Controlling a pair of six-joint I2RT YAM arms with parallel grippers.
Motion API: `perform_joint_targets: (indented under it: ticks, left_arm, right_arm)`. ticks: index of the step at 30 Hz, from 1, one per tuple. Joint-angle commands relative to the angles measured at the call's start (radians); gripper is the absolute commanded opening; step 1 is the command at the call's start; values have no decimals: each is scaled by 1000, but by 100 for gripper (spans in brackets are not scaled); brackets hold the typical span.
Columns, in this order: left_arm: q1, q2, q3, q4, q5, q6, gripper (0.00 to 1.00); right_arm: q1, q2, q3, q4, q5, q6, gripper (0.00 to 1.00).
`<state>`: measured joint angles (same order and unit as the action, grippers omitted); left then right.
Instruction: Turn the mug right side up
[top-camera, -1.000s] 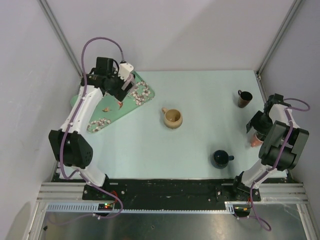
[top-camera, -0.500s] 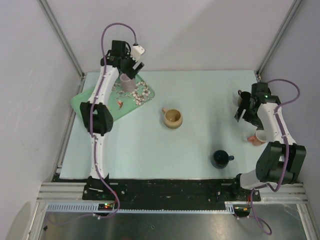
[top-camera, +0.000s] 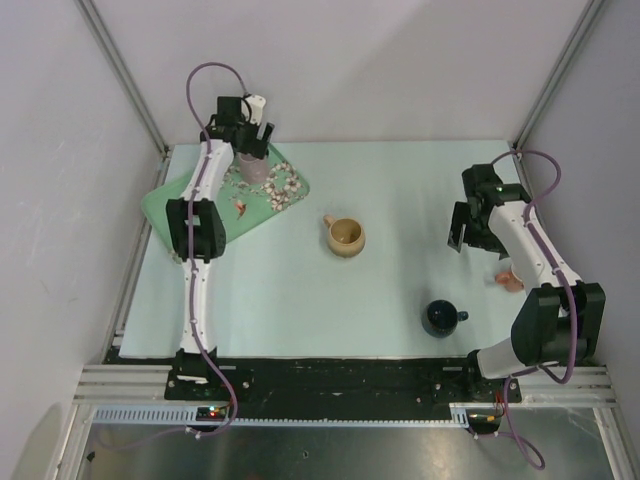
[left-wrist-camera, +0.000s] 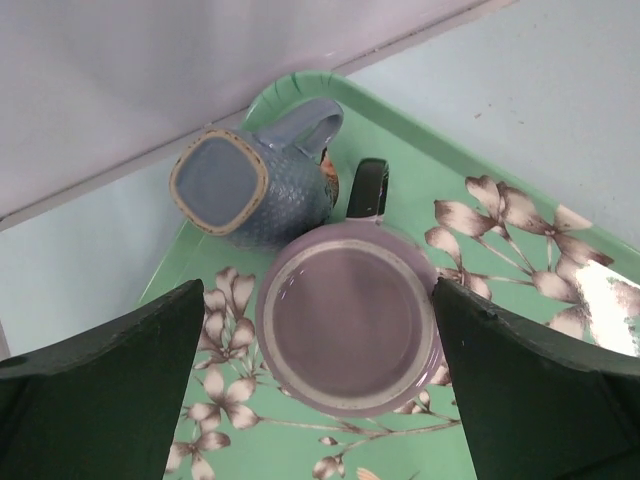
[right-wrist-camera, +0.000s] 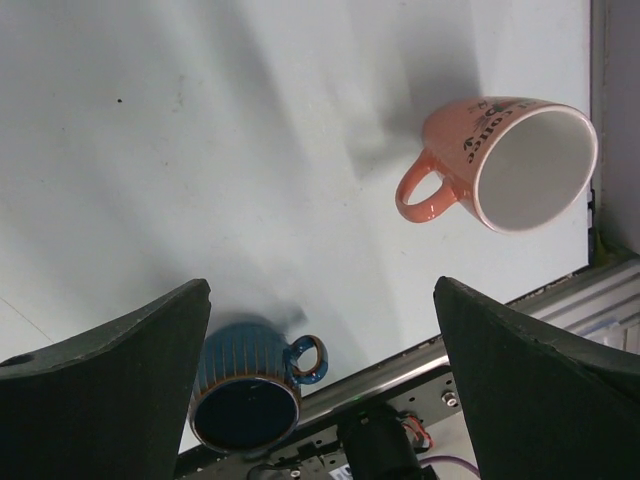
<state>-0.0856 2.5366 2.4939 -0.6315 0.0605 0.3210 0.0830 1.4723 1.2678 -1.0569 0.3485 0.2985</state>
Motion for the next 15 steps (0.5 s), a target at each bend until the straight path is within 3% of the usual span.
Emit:
perform_joint_targets:
  ticks: [1, 8, 15]
  left_arm:
    - [3, -18, -42, 53, 42, 12, 100]
    - [11, -59, -117, -15, 130, 39, 89]
    - [47, -211, -375, -69, 144, 106, 71]
  right_arm:
    - [18, -10, 52, -39, 69, 7, 99]
    - [27, -20, 81, -55, 78, 3, 100]
    - [38, -55, 93, -51, 83, -2, 99]
